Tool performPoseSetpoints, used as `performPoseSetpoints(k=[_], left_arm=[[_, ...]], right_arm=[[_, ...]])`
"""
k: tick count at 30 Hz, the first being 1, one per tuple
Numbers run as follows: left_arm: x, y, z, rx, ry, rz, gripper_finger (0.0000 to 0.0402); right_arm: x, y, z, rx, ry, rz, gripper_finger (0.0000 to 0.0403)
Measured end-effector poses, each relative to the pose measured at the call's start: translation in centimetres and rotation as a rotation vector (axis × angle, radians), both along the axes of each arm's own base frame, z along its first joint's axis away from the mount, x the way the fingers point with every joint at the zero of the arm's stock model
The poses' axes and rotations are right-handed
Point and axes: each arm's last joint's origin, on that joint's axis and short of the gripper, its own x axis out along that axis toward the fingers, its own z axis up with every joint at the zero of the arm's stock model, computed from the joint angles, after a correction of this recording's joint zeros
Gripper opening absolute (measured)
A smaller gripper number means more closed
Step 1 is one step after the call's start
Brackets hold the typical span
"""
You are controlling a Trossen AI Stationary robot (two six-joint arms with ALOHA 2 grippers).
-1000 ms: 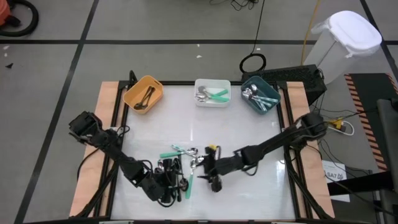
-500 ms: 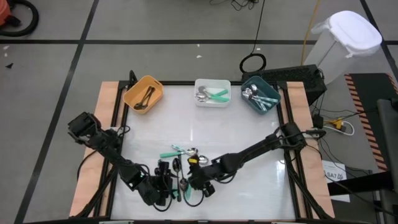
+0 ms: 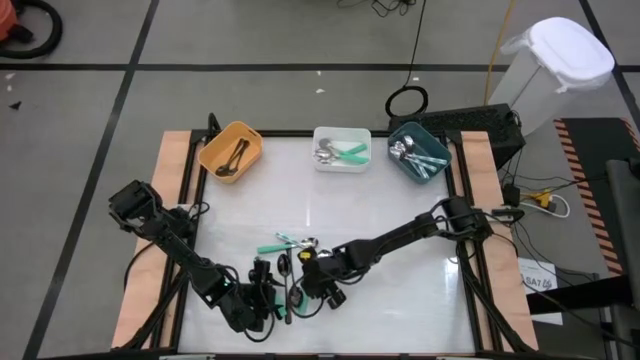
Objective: Sort silverware by color (type)
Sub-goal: Put the blue spoon into the white bin
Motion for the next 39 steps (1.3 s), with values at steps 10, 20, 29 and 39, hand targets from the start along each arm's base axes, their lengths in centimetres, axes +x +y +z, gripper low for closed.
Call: performPoseSetpoints(k=[10, 20, 29, 39], left_arm=[[0.0, 0.0, 0.0, 0.009, 0.001, -0.006, 0.0262], [0.6, 0.7, 0.0, 0.006, -0.003, 0.024, 0.0262], [1.7, 2.0, 0.0, 0.025, -0.003, 0.062, 0.0262], [3.2, 4.1, 0.1, 0.081, -0.002, 0.085, 0.0262]], right_arm=[[-0.1, -1.0, -0.8, -0.060, 0.041, 0.044, 0.0160], [-0.3, -1.1, -0.9, -0.107, 0.054, 0.107, 0.0117], [-0.5, -1.2, -1.0, -0.041, 0.102, 0.125, 0.0065], [-1.2, -1.2, -0.6, -0.021, 0.173, 0.077, 0.0011]])
